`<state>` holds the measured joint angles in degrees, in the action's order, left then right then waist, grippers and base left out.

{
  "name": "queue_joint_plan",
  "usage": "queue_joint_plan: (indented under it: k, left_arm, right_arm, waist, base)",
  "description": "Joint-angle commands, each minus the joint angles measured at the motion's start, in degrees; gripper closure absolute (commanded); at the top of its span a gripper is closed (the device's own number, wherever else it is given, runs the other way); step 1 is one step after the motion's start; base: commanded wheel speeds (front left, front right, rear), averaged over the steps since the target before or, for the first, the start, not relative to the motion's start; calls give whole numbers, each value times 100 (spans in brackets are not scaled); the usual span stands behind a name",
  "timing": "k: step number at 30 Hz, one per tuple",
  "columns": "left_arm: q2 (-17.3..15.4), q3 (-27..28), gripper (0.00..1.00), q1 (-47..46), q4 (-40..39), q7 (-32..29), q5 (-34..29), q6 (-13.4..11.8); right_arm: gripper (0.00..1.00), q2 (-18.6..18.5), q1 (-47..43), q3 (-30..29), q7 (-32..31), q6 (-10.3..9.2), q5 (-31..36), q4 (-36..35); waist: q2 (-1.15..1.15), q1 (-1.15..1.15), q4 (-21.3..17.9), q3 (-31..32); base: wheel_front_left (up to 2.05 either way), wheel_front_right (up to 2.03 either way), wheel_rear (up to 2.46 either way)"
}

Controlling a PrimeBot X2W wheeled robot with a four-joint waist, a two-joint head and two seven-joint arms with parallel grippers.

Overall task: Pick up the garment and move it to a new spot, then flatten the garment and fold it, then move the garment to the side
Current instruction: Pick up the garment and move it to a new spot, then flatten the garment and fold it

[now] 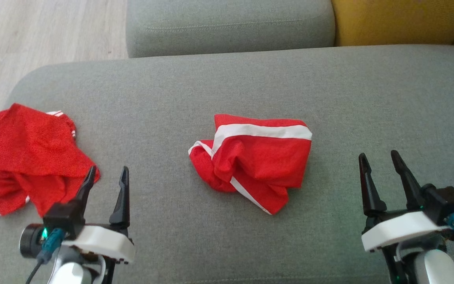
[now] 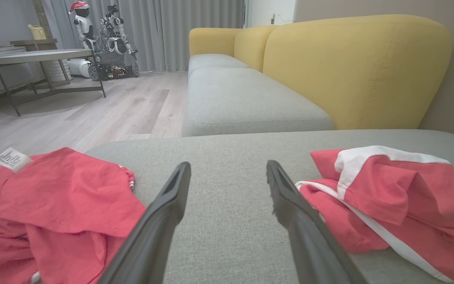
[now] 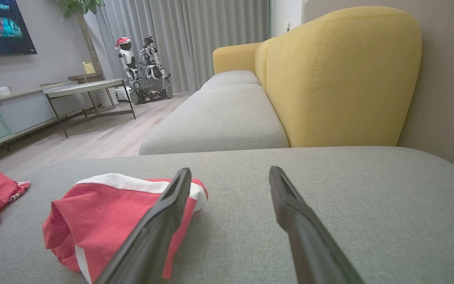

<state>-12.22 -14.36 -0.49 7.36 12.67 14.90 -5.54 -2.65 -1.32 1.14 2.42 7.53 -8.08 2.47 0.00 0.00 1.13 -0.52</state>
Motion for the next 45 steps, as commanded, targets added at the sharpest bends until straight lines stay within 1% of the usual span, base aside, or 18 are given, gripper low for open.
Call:
queue_joint_plan:
  k: [1, 38, 40, 41, 42, 45]
  left_arm:
    - [-125, 187, 0, -195, -214, 8, 28, -25]
    - [-206, 62, 0, -203, -273, -98, 147, -162]
    - [-210, 48, 0, -216, -275, -100, 151, -160]
    - [-212, 32, 0, -242, -278, -101, 156, -154]
    - [-212, 32, 0, -242, -278, -101, 156, -154]
    - [-207, -4, 0, -307, -294, -97, 145, -146]
  right_arm:
    - [0, -23, 132, 106, -25, -4, -28, -239]
    - [0, -22, 215, 203, -18, -4, -87, -100]
    - [0, -22, 241, 287, -53, -4, -87, -65]
    - [0, -25, 301, 441, -93, -4, -73, -4]
    - [0, -25, 301, 441, -93, -4, -73, -4]
    - [0, -89, 475, 843, -178, -4, -64, 146]
  waist:
    - [0, 0, 1, 0]
    - [0, 0, -14, 87]
    - [0, 0, 8, 74]
    - [0, 0, 47, 52]
    - [0, 0, 47, 52]
    - [0, 0, 139, -27]
  base:
    - [0, 0, 0]
    - [0, 0, 0]
    - [0, 0, 0]
    - [0, 0, 0]
    - [0, 0, 0]
    - [0, 0, 0]
